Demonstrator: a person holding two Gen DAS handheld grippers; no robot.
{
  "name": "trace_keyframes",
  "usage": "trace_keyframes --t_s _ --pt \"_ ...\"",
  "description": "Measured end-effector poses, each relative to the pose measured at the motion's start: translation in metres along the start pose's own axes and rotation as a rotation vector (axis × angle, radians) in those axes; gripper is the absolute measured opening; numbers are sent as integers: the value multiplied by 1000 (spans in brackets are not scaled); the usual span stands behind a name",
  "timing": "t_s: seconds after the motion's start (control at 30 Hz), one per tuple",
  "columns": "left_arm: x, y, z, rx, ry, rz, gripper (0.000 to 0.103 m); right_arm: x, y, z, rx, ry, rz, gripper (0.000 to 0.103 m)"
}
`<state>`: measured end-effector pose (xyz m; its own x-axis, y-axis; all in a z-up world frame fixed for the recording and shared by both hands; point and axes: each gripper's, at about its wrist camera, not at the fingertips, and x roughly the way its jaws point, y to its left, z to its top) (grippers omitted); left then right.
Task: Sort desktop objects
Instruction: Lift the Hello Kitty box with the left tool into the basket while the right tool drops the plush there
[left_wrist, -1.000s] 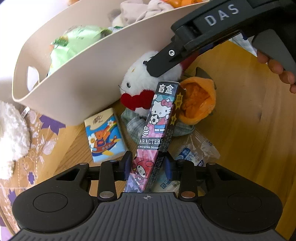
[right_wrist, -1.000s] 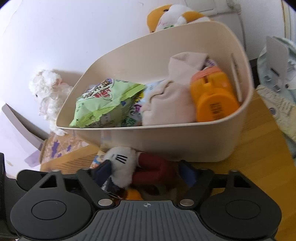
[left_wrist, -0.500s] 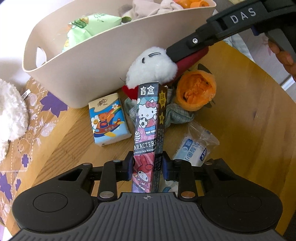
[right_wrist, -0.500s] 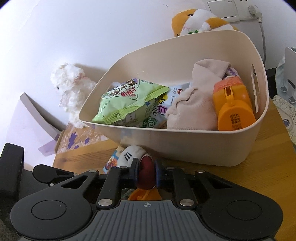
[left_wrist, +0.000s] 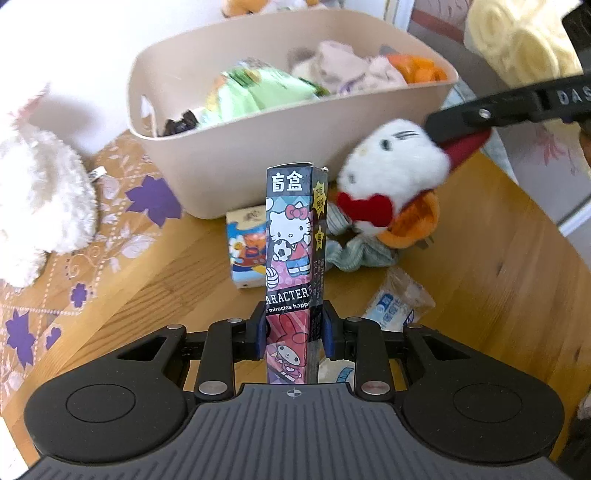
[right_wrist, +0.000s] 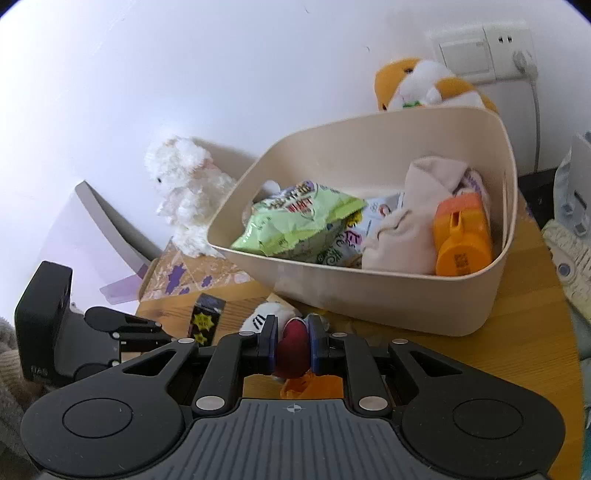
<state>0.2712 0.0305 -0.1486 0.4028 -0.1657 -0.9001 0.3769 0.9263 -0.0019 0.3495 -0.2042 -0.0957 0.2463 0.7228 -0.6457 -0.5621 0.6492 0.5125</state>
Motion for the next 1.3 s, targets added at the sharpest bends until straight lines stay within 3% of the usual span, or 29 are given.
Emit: trace_keyframes --t_s 0.37,0.7,1.0,1.3 --pt "-34 6 18 -39 -104 22 29 -51 5 17 -59 -66 4 15" --pt "-59 10 76 -75 -236 56 29 -87 -4 63 -62 -209 -23 15" --pt "-47 0 138 -127 -290 88 29 -72 -28 93 -68 -235 -54 15" --pt "-7 -8 178 -237 -259 172 28 -31 -57 100 -6 -233 -136 15"
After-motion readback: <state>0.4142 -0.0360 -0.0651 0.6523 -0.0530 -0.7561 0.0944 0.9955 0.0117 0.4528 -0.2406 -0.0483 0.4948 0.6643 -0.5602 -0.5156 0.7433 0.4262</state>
